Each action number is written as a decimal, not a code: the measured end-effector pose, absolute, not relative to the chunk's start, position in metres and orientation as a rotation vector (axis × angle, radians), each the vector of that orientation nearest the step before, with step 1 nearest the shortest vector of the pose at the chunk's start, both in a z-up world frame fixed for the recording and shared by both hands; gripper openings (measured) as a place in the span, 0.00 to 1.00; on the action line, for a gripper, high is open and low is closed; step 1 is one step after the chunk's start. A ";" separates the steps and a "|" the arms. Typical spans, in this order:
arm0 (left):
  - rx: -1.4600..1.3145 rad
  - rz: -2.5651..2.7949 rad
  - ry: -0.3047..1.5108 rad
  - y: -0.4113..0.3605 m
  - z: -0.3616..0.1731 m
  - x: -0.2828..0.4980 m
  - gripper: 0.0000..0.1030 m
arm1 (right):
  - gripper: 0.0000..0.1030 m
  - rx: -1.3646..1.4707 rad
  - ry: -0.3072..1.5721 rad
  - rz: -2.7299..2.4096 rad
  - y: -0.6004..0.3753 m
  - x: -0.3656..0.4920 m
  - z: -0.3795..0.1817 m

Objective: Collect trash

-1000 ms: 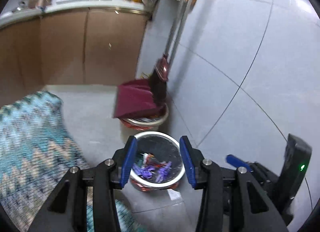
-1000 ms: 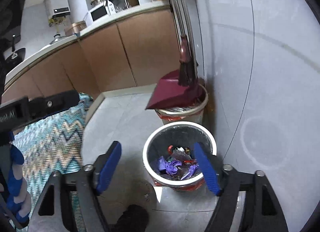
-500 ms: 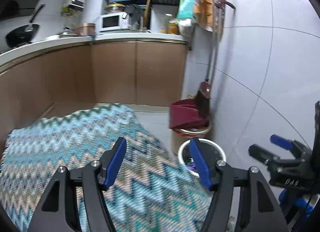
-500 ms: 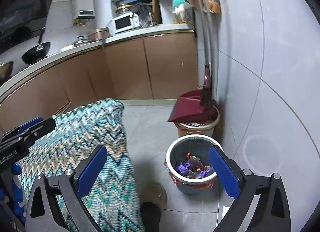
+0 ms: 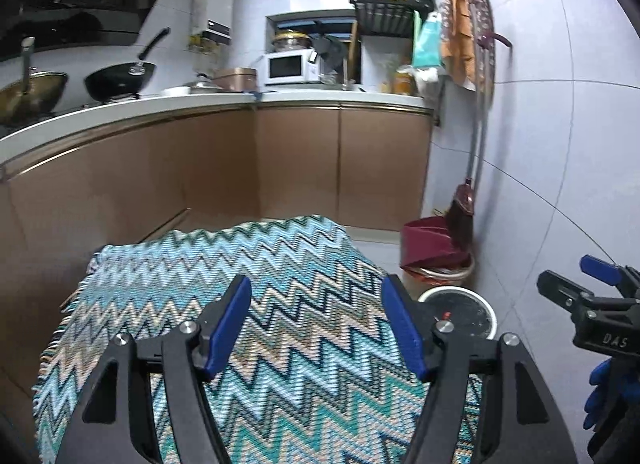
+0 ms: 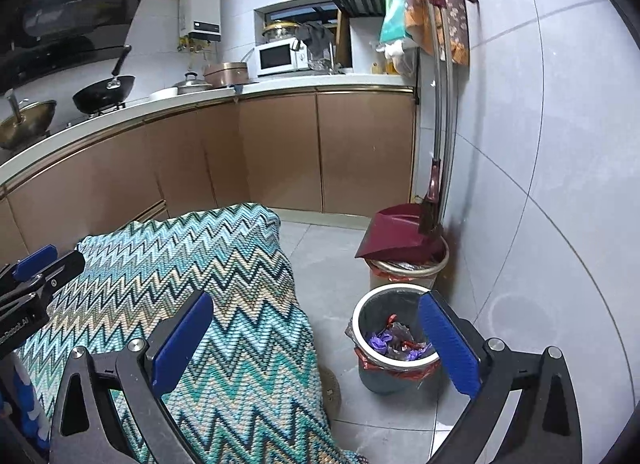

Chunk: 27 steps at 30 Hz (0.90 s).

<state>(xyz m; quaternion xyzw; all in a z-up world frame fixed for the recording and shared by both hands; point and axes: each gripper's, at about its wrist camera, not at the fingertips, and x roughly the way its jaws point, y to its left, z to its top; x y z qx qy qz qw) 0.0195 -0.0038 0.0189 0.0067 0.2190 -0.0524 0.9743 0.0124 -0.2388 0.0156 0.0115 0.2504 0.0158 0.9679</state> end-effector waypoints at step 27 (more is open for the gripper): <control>-0.024 0.084 0.395 0.041 0.016 0.000 0.69 | 1.00 -0.089 0.439 0.044 -0.191 -0.001 0.016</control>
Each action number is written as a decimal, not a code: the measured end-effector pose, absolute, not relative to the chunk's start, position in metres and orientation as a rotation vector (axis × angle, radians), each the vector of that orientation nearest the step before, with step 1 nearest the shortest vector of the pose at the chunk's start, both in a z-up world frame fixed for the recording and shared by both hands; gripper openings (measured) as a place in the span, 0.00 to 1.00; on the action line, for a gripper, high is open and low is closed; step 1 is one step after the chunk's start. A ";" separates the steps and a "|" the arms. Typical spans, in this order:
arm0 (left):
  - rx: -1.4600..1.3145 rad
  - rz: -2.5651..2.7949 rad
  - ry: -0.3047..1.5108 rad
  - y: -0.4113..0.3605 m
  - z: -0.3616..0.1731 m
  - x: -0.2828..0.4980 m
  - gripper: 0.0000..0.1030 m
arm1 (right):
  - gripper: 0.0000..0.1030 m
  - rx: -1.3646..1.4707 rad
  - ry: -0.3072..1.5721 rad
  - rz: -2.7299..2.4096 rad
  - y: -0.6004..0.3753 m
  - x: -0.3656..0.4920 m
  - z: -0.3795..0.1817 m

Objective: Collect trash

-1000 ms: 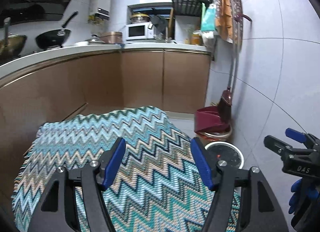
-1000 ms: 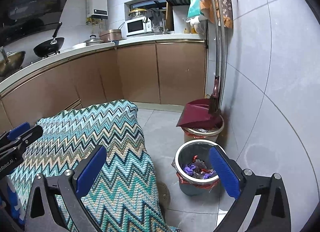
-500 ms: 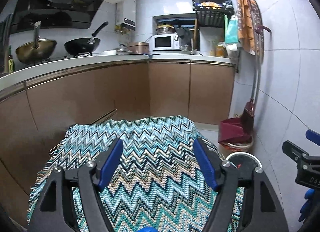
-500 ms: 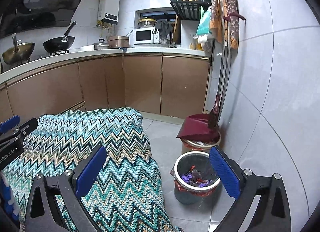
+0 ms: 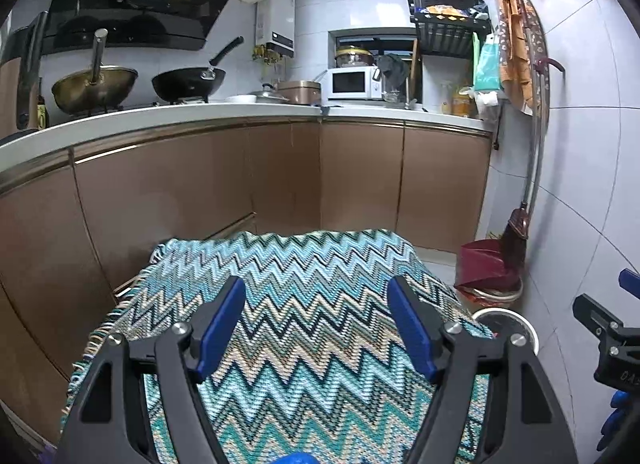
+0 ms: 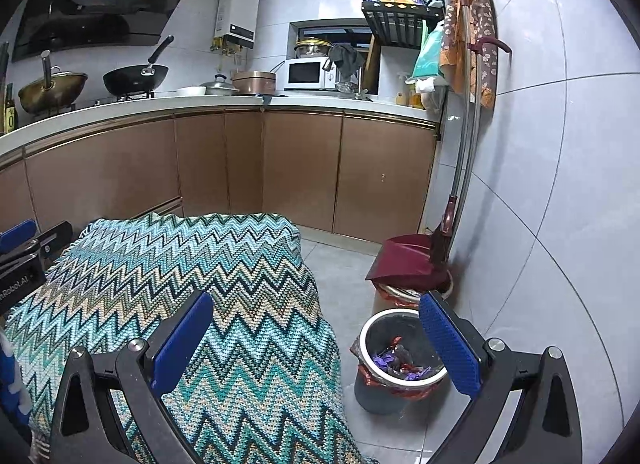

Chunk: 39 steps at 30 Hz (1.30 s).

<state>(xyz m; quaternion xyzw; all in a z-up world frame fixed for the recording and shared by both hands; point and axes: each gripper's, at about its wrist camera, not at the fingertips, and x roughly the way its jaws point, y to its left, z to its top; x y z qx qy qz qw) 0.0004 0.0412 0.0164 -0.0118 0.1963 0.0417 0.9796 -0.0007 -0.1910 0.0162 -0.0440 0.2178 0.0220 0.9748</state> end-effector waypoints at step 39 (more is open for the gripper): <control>0.050 -0.080 0.480 -0.013 -0.009 0.024 0.69 | 1.00 -0.026 0.494 -0.062 -0.240 0.013 -0.008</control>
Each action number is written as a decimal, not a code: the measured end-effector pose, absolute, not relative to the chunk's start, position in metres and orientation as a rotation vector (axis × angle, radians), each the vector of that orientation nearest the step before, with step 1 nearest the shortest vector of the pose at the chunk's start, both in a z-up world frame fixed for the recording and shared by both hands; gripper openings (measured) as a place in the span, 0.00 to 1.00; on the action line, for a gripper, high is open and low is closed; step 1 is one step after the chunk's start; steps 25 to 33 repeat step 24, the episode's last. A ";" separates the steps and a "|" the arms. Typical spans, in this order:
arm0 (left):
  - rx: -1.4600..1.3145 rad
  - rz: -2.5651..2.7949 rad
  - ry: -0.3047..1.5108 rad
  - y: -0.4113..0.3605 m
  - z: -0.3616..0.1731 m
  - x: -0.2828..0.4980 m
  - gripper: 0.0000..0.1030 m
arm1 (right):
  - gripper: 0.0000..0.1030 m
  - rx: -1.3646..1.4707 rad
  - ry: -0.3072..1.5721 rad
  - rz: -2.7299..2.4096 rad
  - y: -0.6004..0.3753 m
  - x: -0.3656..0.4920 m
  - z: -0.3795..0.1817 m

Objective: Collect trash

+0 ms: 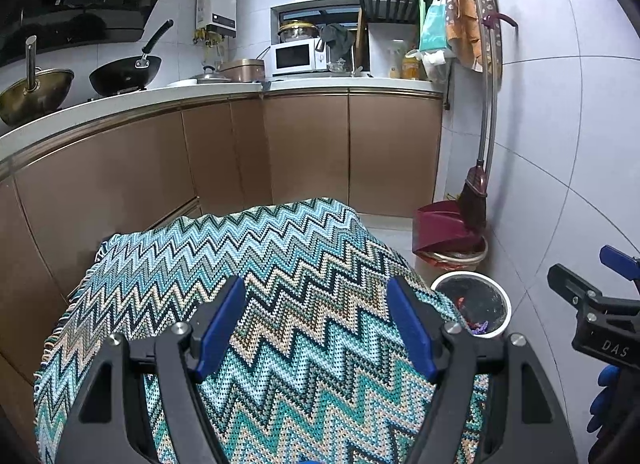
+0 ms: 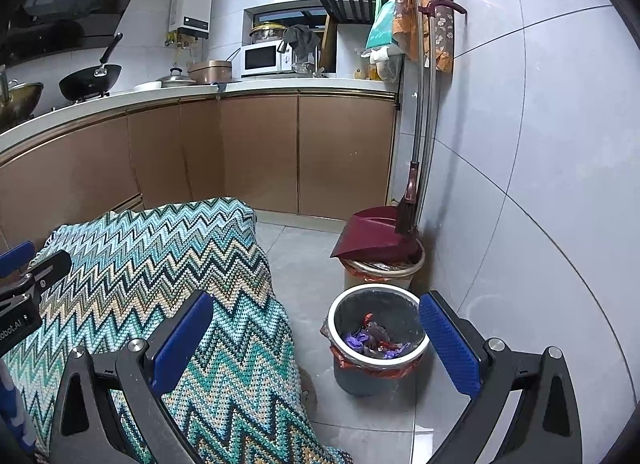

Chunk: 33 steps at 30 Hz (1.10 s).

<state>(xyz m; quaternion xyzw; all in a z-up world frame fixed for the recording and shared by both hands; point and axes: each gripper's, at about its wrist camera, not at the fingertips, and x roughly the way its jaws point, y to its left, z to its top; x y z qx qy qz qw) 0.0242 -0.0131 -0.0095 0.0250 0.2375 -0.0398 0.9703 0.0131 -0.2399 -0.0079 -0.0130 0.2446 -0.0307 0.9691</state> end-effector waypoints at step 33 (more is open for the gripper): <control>0.028 -0.081 0.464 -0.010 -0.008 0.022 0.69 | 1.00 -0.028 0.496 -0.074 -0.246 0.015 -0.010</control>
